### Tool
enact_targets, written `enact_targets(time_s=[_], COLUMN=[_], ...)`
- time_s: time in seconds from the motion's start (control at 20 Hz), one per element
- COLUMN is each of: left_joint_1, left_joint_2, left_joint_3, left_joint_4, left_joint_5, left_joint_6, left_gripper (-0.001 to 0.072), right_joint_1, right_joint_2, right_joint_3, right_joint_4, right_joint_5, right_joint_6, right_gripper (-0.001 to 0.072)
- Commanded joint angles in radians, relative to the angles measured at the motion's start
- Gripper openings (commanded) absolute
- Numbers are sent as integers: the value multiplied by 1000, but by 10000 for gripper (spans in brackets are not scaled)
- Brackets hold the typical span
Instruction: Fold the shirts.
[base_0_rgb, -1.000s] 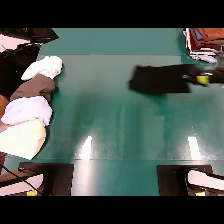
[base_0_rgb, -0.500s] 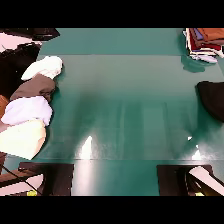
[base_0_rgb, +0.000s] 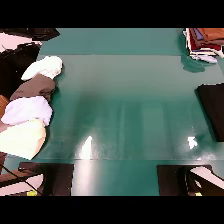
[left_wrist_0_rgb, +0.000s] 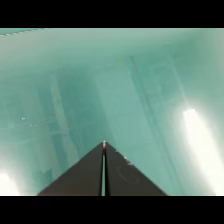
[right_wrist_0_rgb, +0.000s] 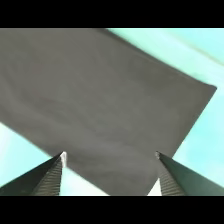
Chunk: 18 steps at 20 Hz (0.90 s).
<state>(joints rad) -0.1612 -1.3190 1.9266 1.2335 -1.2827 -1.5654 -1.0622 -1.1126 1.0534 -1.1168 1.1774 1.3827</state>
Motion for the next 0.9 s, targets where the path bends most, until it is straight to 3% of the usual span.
enact_targets(time_s=[0.0, 0.1, 0.35, 0.4, 0.45, 0.5, 0.55, 0.6, 0.85], left_joint_1=[0, 0, 0, 0, 0, 0, 0, 0, 0], left_joint_2=[0, 0, 0, 0, 0, 0, 0, 0, 0], left_joint_3=[0, 0, 0, 0, 0, 0, 0, 0, 0], left_joint_4=[0, -1, -3, -3, -3, -3, -3, -3, -4], left_joint_5=[-3, 10, 11, 11, 11, 11, 11, 11, 11], left_joint_6=[3, 2, 2, 2, 2, 2, 2, 2, 2], left_gripper=[26, 26, 26, 26, 26, 26, 26, 26, 26], right_joint_1=[29, 160, 612, 691, 773, 839, 903, 953, 1067], right_joint_2=[14, 58, 135, 143, 153, 161, 168, 176, 201], right_joint_3=[90, 90, 90, 90, 90, 90, 90, 90, 90], right_joint_4=[133, 190, 171, 172, 171, 171, 171, 170, 171], right_joint_5=[78, 74, 61, 59, 51, 43, 33, 23, -6], right_joint_6=[16, 10, 10, 10, 9, 9, 3, -2, -4], right_gripper=[541, 542, 526, 495, 417, 287, 100, 15, 15])
